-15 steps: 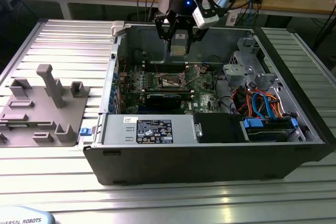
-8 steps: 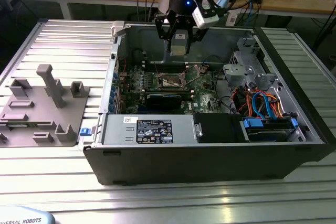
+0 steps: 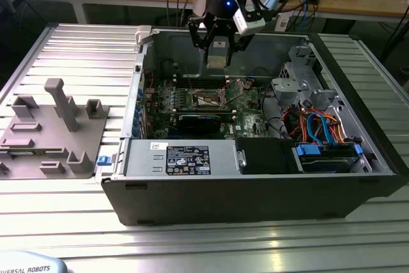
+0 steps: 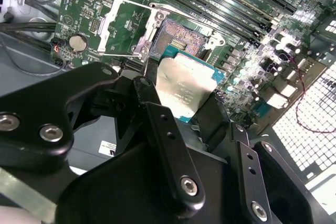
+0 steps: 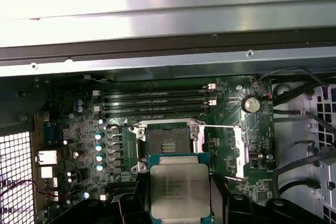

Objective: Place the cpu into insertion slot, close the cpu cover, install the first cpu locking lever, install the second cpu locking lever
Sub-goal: 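Place the cpu into insertion slot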

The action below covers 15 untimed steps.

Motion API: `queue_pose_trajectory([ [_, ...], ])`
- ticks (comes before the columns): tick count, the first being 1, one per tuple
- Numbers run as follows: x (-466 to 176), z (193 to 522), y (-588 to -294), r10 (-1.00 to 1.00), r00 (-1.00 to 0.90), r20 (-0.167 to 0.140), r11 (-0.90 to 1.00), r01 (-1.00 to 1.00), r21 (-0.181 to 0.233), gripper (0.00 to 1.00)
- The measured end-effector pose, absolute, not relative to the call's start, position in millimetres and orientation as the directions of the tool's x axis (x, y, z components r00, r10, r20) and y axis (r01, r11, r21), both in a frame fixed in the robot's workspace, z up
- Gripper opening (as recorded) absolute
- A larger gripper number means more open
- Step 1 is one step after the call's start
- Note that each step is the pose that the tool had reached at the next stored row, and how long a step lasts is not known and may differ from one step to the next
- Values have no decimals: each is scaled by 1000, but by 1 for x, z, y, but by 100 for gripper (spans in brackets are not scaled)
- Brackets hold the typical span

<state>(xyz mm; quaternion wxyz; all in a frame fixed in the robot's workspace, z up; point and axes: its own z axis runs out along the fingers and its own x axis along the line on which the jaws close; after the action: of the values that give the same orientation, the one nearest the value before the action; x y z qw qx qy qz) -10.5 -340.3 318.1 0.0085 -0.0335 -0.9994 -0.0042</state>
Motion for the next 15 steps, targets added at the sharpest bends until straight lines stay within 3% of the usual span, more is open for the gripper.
queue_pose_trajectory([
  [15, -11, 317, -340, 159, -987, 17, 987, 159, 7, 55],
])
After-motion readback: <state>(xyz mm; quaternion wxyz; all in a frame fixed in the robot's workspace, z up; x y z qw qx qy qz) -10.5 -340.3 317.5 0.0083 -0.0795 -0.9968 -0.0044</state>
